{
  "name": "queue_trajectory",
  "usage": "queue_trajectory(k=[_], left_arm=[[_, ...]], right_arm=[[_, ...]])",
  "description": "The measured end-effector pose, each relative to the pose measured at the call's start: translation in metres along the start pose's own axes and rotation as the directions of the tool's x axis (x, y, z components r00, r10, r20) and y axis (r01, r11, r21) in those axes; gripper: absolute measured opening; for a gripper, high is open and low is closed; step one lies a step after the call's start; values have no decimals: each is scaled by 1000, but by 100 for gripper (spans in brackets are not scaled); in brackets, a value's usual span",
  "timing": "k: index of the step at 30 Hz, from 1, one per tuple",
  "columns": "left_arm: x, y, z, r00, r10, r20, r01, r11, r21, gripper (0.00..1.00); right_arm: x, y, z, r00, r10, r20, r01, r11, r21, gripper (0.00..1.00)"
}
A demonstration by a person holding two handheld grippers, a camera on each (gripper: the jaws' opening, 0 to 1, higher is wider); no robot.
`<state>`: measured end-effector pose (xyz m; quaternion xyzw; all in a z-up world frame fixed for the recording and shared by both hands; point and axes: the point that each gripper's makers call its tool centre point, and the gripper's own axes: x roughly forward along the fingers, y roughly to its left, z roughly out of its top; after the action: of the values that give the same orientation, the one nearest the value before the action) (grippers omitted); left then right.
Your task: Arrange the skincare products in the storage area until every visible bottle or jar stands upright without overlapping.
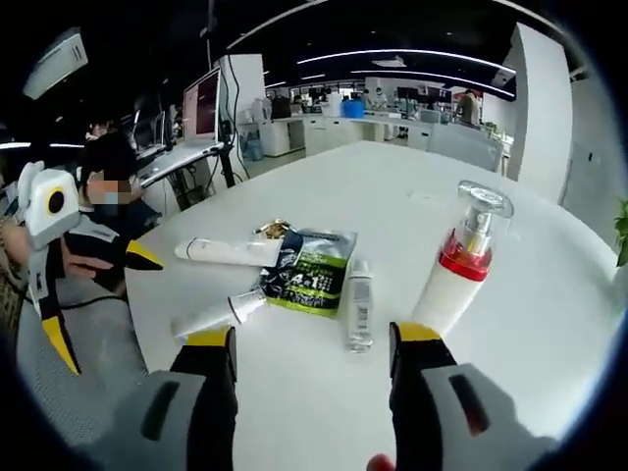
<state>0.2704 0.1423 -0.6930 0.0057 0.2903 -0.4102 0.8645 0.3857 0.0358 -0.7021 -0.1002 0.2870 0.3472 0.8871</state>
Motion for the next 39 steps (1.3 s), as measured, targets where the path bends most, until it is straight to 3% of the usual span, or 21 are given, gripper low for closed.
queue_trajectory(k=[7,17,32,39], left_arm=[[1,0,-2,1000,-1,-10,1,1000,-6,92],[2,0,-4,1000,-6,-19,6,1000,-20,92],[3,-1,-7,999,-19,-32,17,999,-35,92],[2,2,-6,1000,-7,-24,5,999,-52,91]], right_arm=[[23,-3,-4,998,4,-57,-6,999,-45,58],[49,-11,-4,996,-23,-88,19,999,-48,54],[79,-25,-11,989,-84,-124,87,996,19,47],[89,-32,-18,979,-111,-169,112,994,-4,39]])
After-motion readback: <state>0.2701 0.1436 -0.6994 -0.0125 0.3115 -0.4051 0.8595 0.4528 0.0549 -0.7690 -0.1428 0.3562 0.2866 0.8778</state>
